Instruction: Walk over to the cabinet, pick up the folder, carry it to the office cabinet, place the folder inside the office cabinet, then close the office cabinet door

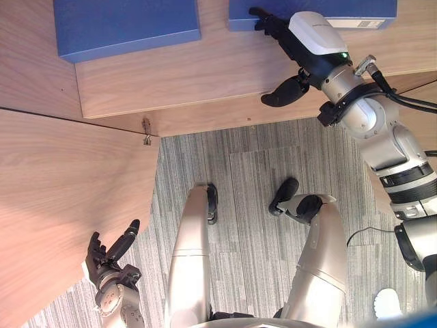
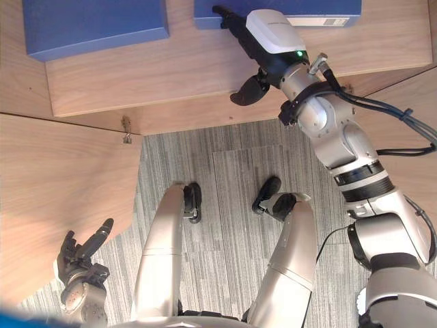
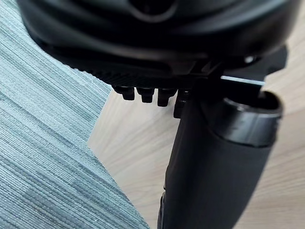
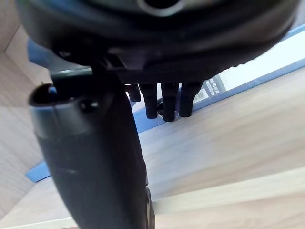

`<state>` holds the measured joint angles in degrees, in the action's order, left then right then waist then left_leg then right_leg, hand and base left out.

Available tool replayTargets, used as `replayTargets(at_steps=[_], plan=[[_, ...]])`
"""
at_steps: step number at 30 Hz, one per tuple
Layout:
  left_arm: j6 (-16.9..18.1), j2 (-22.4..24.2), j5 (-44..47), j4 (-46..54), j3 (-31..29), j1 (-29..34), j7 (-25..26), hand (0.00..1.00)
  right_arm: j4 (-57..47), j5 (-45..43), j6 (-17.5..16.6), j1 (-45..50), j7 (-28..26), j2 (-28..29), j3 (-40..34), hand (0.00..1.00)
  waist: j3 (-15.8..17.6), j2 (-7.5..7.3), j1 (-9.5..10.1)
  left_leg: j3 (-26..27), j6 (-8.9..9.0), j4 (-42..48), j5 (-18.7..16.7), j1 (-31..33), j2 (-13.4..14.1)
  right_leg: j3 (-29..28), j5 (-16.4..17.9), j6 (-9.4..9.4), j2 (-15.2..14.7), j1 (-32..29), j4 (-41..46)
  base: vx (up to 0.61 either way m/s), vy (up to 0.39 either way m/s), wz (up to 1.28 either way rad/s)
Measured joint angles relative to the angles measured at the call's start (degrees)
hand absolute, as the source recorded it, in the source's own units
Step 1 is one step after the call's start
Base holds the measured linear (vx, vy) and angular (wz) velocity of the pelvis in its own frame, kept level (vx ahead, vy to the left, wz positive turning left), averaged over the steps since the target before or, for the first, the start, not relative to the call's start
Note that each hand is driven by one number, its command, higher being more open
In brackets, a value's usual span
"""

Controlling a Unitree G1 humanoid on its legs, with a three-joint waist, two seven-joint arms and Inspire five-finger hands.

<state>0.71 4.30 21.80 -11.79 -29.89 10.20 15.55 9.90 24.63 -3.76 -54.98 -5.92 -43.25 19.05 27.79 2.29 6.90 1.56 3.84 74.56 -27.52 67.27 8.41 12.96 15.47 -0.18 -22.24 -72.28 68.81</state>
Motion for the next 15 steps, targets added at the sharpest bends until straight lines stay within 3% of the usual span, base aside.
replayTargets(at_steps=[15], plan=[[0.0,0.0,0.1,1.0,0.3,-0.1,-2.3,1.00,2.1,-2.2,-0.1,-5.0,-7.3,-5.3,0.3,1.00,0.2,-0.46,-0.01,0.5,-0.63,-1.0,1.2,1.2,-0.1,0.2,-1.8,0.34,-0.1,-0.7,-1.9,-0.02,0.052,0.00]])
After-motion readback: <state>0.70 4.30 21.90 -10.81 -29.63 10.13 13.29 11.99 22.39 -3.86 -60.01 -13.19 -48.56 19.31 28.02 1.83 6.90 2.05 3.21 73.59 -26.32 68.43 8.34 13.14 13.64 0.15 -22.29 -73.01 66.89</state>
